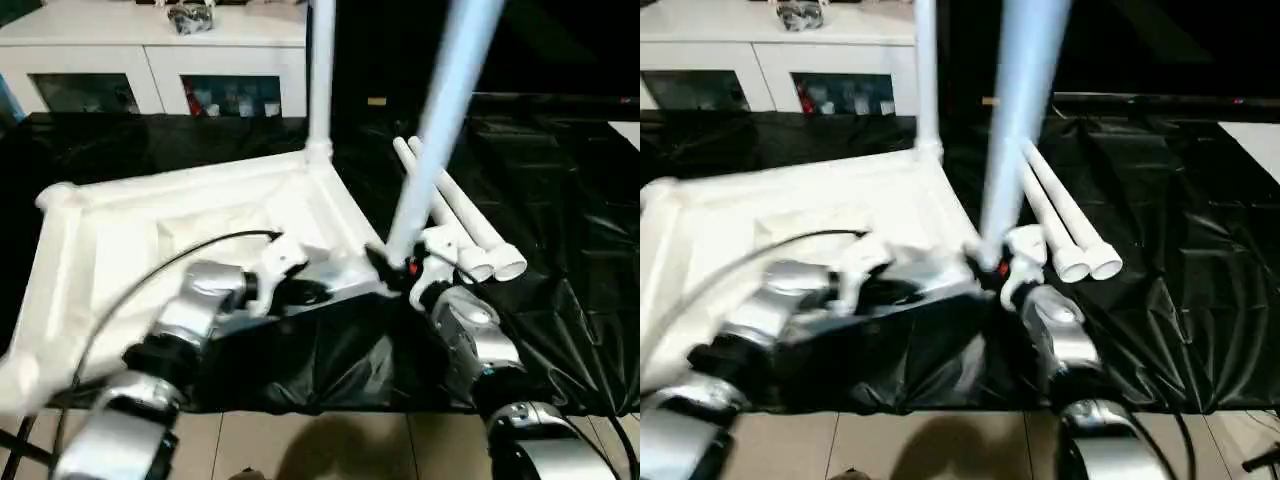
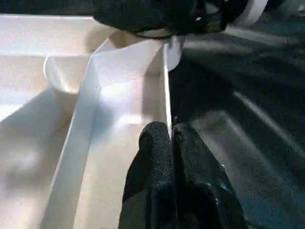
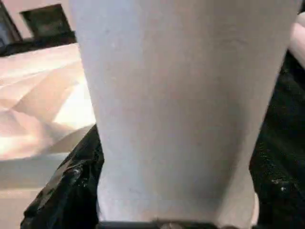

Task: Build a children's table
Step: Insert table leg to table base

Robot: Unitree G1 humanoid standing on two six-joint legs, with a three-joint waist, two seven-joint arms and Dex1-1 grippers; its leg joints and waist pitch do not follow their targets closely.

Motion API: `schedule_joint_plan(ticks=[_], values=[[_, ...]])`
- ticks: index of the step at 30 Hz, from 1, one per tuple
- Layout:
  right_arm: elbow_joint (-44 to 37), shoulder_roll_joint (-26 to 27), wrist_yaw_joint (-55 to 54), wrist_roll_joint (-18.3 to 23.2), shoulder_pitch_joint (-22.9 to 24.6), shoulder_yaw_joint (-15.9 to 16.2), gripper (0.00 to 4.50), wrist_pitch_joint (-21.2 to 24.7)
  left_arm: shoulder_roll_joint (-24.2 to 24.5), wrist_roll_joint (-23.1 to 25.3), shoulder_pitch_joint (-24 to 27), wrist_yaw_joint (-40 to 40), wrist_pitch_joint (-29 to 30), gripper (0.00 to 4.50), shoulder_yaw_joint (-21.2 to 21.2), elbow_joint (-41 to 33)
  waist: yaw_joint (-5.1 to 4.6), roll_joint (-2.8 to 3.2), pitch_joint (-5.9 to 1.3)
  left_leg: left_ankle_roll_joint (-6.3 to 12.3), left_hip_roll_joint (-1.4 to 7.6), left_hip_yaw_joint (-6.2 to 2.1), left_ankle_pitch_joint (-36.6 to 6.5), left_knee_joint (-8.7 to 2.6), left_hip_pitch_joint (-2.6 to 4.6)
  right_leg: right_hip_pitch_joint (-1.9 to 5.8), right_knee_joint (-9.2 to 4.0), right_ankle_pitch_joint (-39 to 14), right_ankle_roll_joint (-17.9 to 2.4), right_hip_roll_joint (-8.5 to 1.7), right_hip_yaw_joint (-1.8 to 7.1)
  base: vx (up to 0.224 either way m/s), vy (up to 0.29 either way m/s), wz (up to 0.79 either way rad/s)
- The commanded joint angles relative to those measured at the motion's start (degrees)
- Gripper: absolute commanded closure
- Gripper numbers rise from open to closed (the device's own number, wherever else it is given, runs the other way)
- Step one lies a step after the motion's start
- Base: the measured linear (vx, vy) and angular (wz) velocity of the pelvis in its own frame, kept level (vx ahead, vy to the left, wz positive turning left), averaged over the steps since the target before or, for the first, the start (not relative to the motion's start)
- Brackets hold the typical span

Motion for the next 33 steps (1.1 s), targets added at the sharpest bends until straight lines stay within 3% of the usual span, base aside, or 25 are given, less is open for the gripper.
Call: schedule_joint_plan(ticks=[1,7,11,12,14,16,17,19,21,22,23,24,25,26,27,28,29,30,32,33], values=[[4.87,2.88,-0.10,-1.01,1.62,1.81,1.73,2.16,-2.61,-3.80,-0.54,-2.39,-3.44,4.50,-0.84,-4.38,-0.26,0.26,-2.61,-1.00,3.67,-2.00,-23.18,-5.43,0.67,0.82,-5.53,-20.71,-10.83,-4.95,3.20,0.000,0.000,0.00],[4.42,2.90,2.87,-2.04,0.44,2.70,1.73,-0.64,0.78,-4.07,1.19,-6.35,-5.28,4.50,-0.67,-5.04,-0.33,0.11,-2.86,0.50,3.54,-1.73,-18.50,-5.31,0.08,1.49,-5.13,-17.30,-11.59,-5.07,3.22,0.000,0.000,0.00],[-2.38,0.72,9.64,-0.90,0.40,4.20,1.73,-0.71,4.47,-3.47,1.54,-9.53,-7.12,4.50,-0.80,-5.09,-0.29,0.14,-3.10,1.92,3.53,-1.53,-14.91,-5.09,-0.11,1.85,-4.60,-12.85,-12.25,-4.63,3.07,0.000,0.000,0.00],[-4.76,-0.09,12.10,-0.16,0.58,4.70,1.73,0.08,5.38,-3.53,1.52,-10.63,-7.51,4.50,-0.81,-5.04,-0.27,0.18,-3.45,2.56,3.66,-1.36,-12.00,-4.76,-0.21,1.87,-4.00,-8.04,-13.27,-4.54,3.04,0.000,0.000,0.00],[-11.10,-2.44,18.15,1.87,1.07,5.78,1.73,3.28,7.19,-4.59,1.11,-13.19,-8.59,4.50,-0.06,-4.52,0.25,0.13,-4.11,5.80,3.44,-1.12,-4.11,-3.63,-0.58,2.05,-2.47,5.15,-14.92,-3.91,2.67,0.000,0.000,0.00],[-14.33,-3.83,21.42,3.16,1.26,6.15,1.73,5.38,8.15,-5.62,0.83,-15.03,-8.86,4.50,0.45,-4.28,0.53,0.12,-4.28,8.16,3.53,-0.90,-1.98,-3.19,-0.57,1.62,-1.92,10.43,-16.32,-3.97,2.52,0.000,0.000,0.00],[-15.82,-4.54,23.01,3.91,1.30,6.29,1.73,6.67,8.79,-6.04,0.62,-16.04,-9.07,4.50,0.64,-4.04,0.68,0.09,-4.42,8.55,3.45,-0.94,-1.43,-3.02,-0.65,1.77,-1.69,11.37,-16.64,-4.02,2.45,0.000,0.000,0.00],[-21.96,-8.19,29.80,6.65,1.60,7.78,1.73,12.41,11.38,-7.61,-0.93,-18.69,-9.35,4.50,2.14,-3.27,0.91,0.81,-4.70,10.32,3.53,-1.05,1.09,-2.35,-0.76,1.42,-1.16,14.71,-17.07,-3.80,2.30,0.000,0.000,0.00],[-23.59,-9.29,31.64,7.26,1.79,8.35,1.73,13.95,11.88,-8.66,-1.47,-19.10,-8.44,4.50,3.00,-3.79,1.29,0.76,-4.41,10.21,3.79,-1.01,-0.76,-2.42,-0.75,1.22,-1.32,12.36,-17.22,-3.89,2.24,0.000,0.000,0.00],[-25.57,-10.55,33.58,7.93,1.96,9.02,1.73,15.81,12.15,-11.08,-2.58,-19.71,-6.05,4.50,4.86,-4.83,1.46,1.25,-4.24,8.90,3.94,-1.00,-3.17,-2.63,-0.73,1.04,-1.59,8.77,-17.09,-4.12,2.27,0.000,0.000,0.00],[-26.27,-10.95,34.16,8.13,2.02,9.22,1.73,16.48,12.21,-12.15,-3.02,-20.23,-4.82,4.22,5.56,-5.22,1.41,1.24,-4.06,7.90,3.91,-0.89,-4.86,-2.85,-0.58,1.08,-1.84,6.68,-17.10,-3.99,2.27,0.000,0.000,0.00],[-28.10,-11.74,35.43,8.63,2.27,9.72,1.73,18.24,12.16,-14.35,-4.27,-20.50,-1.78,4.06,7.16,-5.94,1.60,1.92,-3.95,5.94,3.97,-0.94,-7.53,-3.05,-0.32,1.01,-2.04,3.44,-17.13,-3.97,2.29,0.000,0.000,0.00],[-29.04,-12.08,36.04,8.88,2.45,9.96,1.73,19.12,12.12,-15.17,-4.86,-20.25,-0.49,3.95,7.82,-6.22,1.49,1.20,-3.78,4.40,3.82,-0.94,-9.46,-3.19,-0.61,1.40,-2.28,0.69,-17.10,-4.18,2.34,-0.051,0.018,-0.01],[-30.64,-12.65,37.23,9.14,2.79,10.77,1.73,20.59,9.71,-19.85,-7.38,-16.66,5.86,3.95,11.53,-7.28,1.65,1.74,-3.68,2.95,3.76,-0.67,-10.85,-3.23,-0.48,1.28,-2.41,-1.31,-17.54,-4.23,2.38,0.000,0.000,0.00],[-30.72,-12.65,37.25,9.14,2.80,10.80,1.73,20.67,9.58,-20.11,-7.49,-16.54,6.07,3.76,11.69,-7.32,1.84,1.74,-3.64,2.39,3.76,-0.70,-11.41,-3.12,-0.33,1.14,-2.54,-2.05,-17.87,-4.27,2.39,0.000,0.000,0.00],[-32.47,-12.69,37.38,9.30,3.12,11.51,1.73,22.67,6.04,-26.57,-10.22,-13.83,11.67,3.76,15.38,-8.07,1.64,2.19,-3.33,1.59,3.69,-0.78,-13.00,-3.34,-0.68,1.25,-2.72,-4.13,-17.55,-4.16,2.43,0.000,0.000,0.00],[-32.47,-12.69,37.38,9.30,3.12,11.51,1.73,22.67,6.04,-26.57,-10.22,-13.83,11.67,3.76,15.38,-8.07,1.61,1.94,-3.13,1.07,3.62,-0.64,-13.69,-3.37,-0.68,1.38,-2.79,-5.33,-17.45,-4.15,2.38,0.000,0.000,0.00],[-33.55,-12.49,37.01,9.50,3.20,11.96,1.73,24.28,3.69,-30.83,-12.02,-12.58,15.21,3.52,17.40,-8.26,1.75,1.54,-3.04,0.87,3.53,-0.73,-14.25,-3.36,-0.54,1.49,-3.21,-8.04,-16.73,-4.40,2.46,0.000,0.000,0.00],[-33.91,-12.34,36.73,9.47,3.20,12.20,1.73,24.92,2.81,-31.86,-12.52,-12.96,16.49,3.42,17.27,-8.44,1.72,1.57,-2.81,1.24,3.38,-0.70,-14.17,-3.41,-0.49,1.53,-3.86,-12.62,-15.19,-4.53,2.59,0.000,0.000,0.00],[-34.10,-11.82,36.43,9.15,2.76,13.12,1.73,26.17,1.00,-31.90,-13.44,-13.39,17.16,3.18,16.29,-8.33,1.65,1.44,-3.07,1.70,3.31,-0.83,-12.39,-3.39,-0.70,1.81,-3.87,-12.43,-14.18,-4.47,2.65,0.000,0.000,0.00]])
